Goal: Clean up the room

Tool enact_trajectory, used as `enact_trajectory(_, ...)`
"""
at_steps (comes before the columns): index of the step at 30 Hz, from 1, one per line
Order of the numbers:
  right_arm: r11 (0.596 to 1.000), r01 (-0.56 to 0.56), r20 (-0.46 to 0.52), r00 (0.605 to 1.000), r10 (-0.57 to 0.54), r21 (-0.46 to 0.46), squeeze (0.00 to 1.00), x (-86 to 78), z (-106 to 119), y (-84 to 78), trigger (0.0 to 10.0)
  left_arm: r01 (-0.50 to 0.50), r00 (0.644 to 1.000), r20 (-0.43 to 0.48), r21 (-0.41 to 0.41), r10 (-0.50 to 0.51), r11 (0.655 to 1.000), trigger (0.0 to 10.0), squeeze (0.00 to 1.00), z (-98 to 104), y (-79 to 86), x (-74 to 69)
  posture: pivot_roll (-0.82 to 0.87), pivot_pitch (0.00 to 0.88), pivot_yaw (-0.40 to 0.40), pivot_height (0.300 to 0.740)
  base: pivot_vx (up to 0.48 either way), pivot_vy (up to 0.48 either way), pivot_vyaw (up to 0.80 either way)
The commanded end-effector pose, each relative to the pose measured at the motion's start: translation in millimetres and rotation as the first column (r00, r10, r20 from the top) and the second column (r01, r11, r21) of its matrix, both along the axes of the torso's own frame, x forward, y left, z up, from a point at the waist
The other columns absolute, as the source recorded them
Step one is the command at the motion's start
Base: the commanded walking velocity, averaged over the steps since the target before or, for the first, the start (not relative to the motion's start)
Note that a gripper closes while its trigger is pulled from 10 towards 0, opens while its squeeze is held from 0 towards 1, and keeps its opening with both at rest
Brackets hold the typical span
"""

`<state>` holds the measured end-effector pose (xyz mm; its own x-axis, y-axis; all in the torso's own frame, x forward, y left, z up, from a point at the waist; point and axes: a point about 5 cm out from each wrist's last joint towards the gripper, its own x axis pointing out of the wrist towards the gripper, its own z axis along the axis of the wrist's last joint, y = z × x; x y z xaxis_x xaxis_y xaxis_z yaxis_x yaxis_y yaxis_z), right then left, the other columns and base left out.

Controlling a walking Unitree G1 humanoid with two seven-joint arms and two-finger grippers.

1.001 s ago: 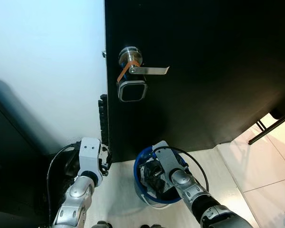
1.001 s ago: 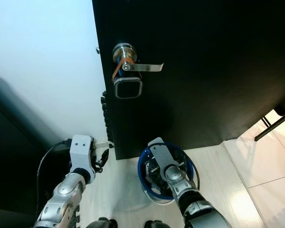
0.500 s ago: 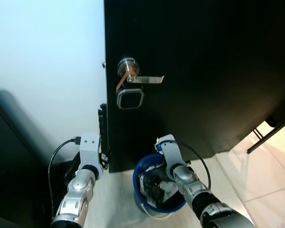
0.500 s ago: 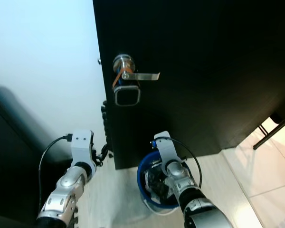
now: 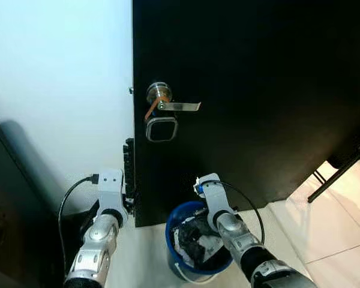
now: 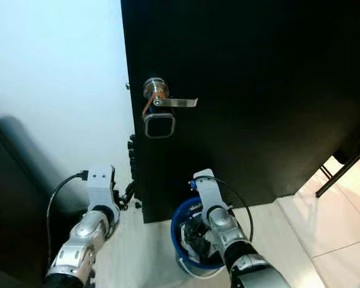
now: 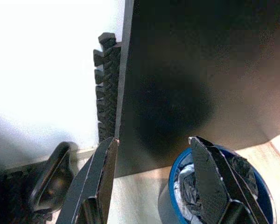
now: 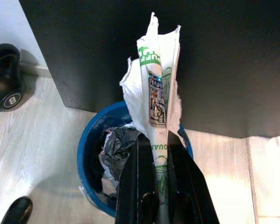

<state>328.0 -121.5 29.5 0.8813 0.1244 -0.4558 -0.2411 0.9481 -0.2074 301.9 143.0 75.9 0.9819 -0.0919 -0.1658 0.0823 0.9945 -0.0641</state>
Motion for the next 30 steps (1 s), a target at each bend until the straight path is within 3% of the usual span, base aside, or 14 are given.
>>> enact_trajectory(1,1.000,0.014,-0.008,1.000,-0.014,-0.004,0.00,-1.4,-2.5,-6.0,10.0,0.005,1.000,-0.024,-0.015,-0.005,1.000,10.0,0.00,-6.5,-4.2,-2.2,0.07,0.058,-0.093,0.740,0.000,-0.356,0.00)
enact_trajectory(9,1.000,0.013,-0.003,1.000,-0.013,-0.010,0.00,-0.3,-1.2,-8.5,10.0,0.000,1.000,-0.024,-0.032,0.000,0.999,10.0,0.00,-6.1,-4.4,-1.3,0.07,0.057,-0.092,0.740,0.000,-0.337,0.00)
enact_trajectory(11,1.000,0.014,-0.002,1.000,-0.014,-0.011,0.00,-0.3,-1.1,-9.0,10.0,-0.013,1.000,-0.024,-0.067,0.011,0.998,10.0,0.00,-5.2,-4.3,-1.1,0.06,0.057,-0.092,0.740,0.000,0.000,0.00)
enact_trajectory(18,1.000,0.016,0.000,1.000,-0.016,-0.009,0.00,0.0,-0.7,-9.2,10.0,-0.013,1.000,0.001,-0.093,0.013,0.996,10.0,0.00,-1.2,-3.6,0.6,0.06,0.056,-0.091,0.740,0.000,0.480,0.00)
enact_trajectory(21,1.000,0.016,0.000,1.000,-0.016,-0.009,0.00,0.1,-0.6,-9.1,10.0,-0.013,1.000,0.007,-0.093,0.013,0.996,10.0,0.00,-0.5,-3.5,0.7,0.06,0.057,-0.092,0.740,0.000,0.000,0.00)
enact_trajectory(23,1.000,0.016,0.000,1.000,-0.016,-0.008,0.00,0.0,-0.7,-8.9,10.0,-0.012,1.000,0.024,-0.079,0.014,0.997,10.0,0.00,0.9,-3.1,0.8,0.07,0.058,-0.091,0.740,0.000,0.000,0.00)
enact_trajectory(27,1.000,0.009,-0.001,1.000,-0.009,-0.010,0.00,0.4,-0.5,-7.7,10.0,0.035,0.999,0.005,0.048,-0.036,0.998,10.0,0.00,-2.0,-2.3,2.1,0.07,0.062,-0.095,0.740,0.000,0.000,0.00)
enact_trajectory(30,1.000,0.008,-0.001,1.000,-0.008,-0.011,0.00,0.6,-0.3,-7.5,10.0,0.048,0.999,0.003,0.065,-0.049,0.997,10.0,0.00,-2.1,-2.4,2.3,0.07,0.064,-0.095,0.740,0.000,0.000,0.00)
